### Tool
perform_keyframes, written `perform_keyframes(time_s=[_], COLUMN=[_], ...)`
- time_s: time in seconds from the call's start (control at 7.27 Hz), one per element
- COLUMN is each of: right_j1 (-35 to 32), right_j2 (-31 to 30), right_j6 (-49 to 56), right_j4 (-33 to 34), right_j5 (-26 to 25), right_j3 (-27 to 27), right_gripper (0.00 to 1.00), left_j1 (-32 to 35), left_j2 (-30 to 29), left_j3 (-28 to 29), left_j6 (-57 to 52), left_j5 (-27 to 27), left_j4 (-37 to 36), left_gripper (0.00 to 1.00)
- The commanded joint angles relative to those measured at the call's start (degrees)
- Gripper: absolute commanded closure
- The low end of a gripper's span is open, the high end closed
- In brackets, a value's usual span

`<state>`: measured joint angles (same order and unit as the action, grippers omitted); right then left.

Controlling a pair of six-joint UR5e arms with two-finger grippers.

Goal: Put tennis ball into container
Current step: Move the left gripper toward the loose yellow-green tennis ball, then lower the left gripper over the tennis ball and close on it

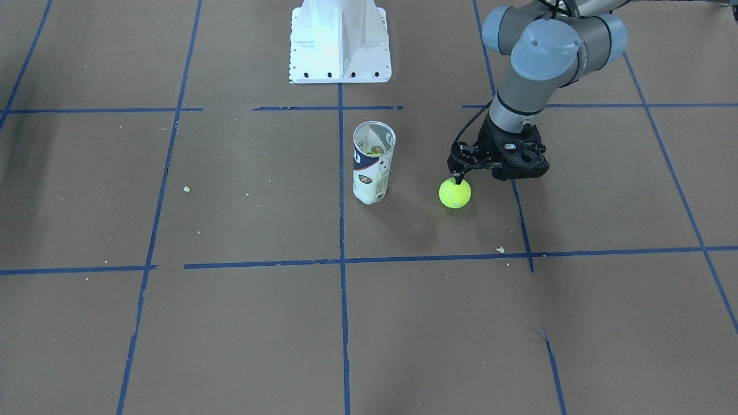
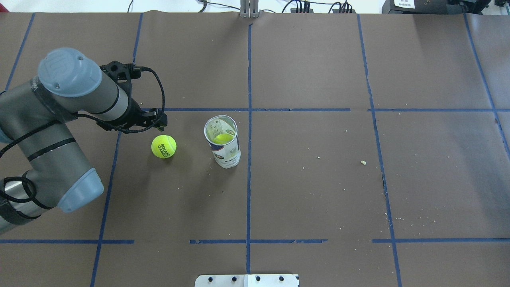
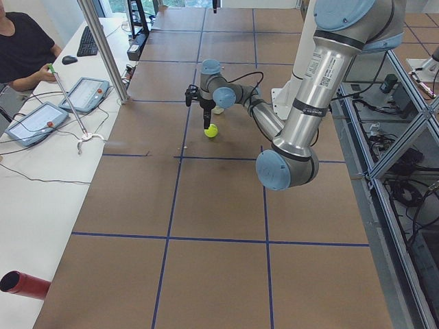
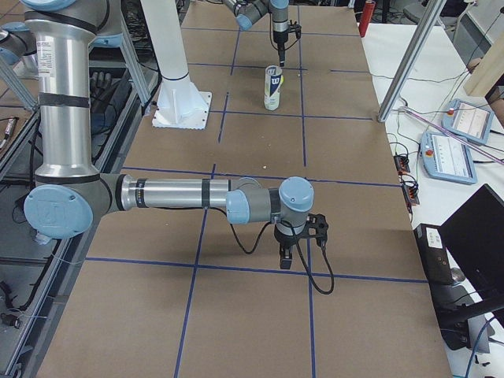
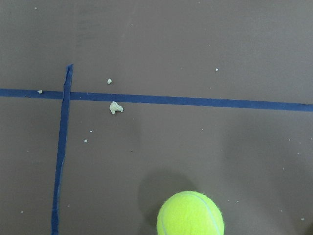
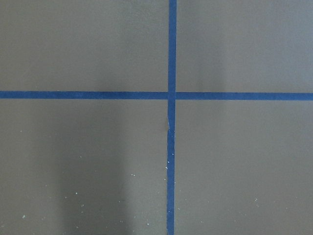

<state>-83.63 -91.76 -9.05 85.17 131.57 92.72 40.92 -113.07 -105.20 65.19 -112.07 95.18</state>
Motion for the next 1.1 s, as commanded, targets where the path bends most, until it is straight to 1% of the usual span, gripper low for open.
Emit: perform_keyframes(time_s=[0.0, 0.28, 0.55, 0.96], right_j1=[0.0, 0.0, 0.0, 0.0], right_j2=[0.0, 0.0, 0.0, 0.0], right_j6=[0.0, 0.0, 0.0, 0.0], right_j4=[0.0, 0.0, 0.0, 0.0], right_j5=[0.0, 0.0, 0.0, 0.0], right_j3=[0.0, 0.0, 0.0, 0.0], right_gripper=[0.0, 0.0, 0.0, 0.0], left_j1=[-1.0, -2.0, -5.6, -6.0], left_j2=[0.0, 0.0, -0.1, -0.1], left_j3=[3.2, 4.3, 4.8, 7.1], left_j6=[1.5, 2.8, 4.6, 4.6], left_j5=[1.7, 1.7, 1.8, 1.8], left_j4=[4.6, 6.2, 6.3, 8.8], left_gripper=[0.0, 0.0, 0.0, 0.0])
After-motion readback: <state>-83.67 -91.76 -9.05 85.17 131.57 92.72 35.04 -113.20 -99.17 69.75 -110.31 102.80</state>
